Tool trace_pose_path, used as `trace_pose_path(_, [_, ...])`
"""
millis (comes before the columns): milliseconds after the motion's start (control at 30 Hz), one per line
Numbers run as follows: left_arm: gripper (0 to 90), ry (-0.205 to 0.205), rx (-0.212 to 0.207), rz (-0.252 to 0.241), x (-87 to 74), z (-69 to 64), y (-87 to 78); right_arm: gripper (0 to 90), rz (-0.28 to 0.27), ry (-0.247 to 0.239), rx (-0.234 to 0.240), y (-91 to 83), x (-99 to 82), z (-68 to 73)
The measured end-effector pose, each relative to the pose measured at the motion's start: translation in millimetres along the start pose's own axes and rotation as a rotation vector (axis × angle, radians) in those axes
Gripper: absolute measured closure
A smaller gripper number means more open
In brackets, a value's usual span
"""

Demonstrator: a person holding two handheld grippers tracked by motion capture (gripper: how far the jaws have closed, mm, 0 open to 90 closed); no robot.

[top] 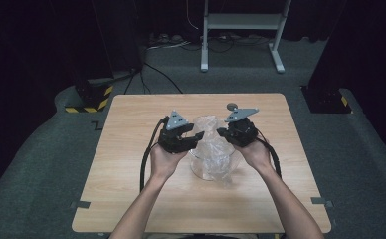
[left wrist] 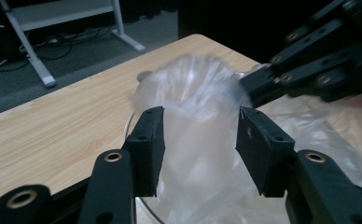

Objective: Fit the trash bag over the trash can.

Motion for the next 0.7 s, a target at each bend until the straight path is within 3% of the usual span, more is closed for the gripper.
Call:
trace_pose_path(133, [52.7, 0.017, -0.022, 0.005, 2.6, -5.7, -0.2, 89.8, 0.033, -0.007, 0.003, 6.2, -2.3, 3.2])
trace_pose_path(300, [54.6, 0.019, -0.076, 0.076, -1.1, -12.8, 18.4, 89.2, 0.058, -0.007, 0.028, 13.5, -3.7, 8.4])
trace_pose_path(333, [60.1, 0.012, -0.084, 0.092, -3.1, -13.3, 23.7, 87.1, 0.051, -0.004, 0.038, 13.3, -2.7, 10.6])
trace_pose_path(367, [60.1, 0.006, -0.093, 0.109, -5.7, -13.1, 28.4, 87.1, 0.051, -0.004, 0.038, 13.3, -2.7, 10.6])
trace_pose_path(467, [75.0, -0.022, -0.119, 0.145, -12.9, -10.5, 39.2, 79.4, 0.017, 0.022, 0.061, 7.9, -0.3, 9.9])
trace_pose_path(500, [83.6, -0.028, -0.124, 0.153, -15.0, -9.6, 41.7, 73.1, -0.009, 0.038, 0.06, 1.2, 1.3, 7.7])
trace_pose_path(700, [89.7, -0.036, -0.109, 0.195, -19.8, -2.4, 45.8, 59.6, -0.098, 0.067, 0.053, -24.8, 1.3, 2.1])
Point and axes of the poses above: each handheld gripper's, and its own axes: y roughly forward along the jaws, x roughly out of its top, z roughly to its left, the point moved 9 cm from there along y, roughly forward along the jaws, and after that the axes turned 7 degrees about y, right-handed, at the moved point
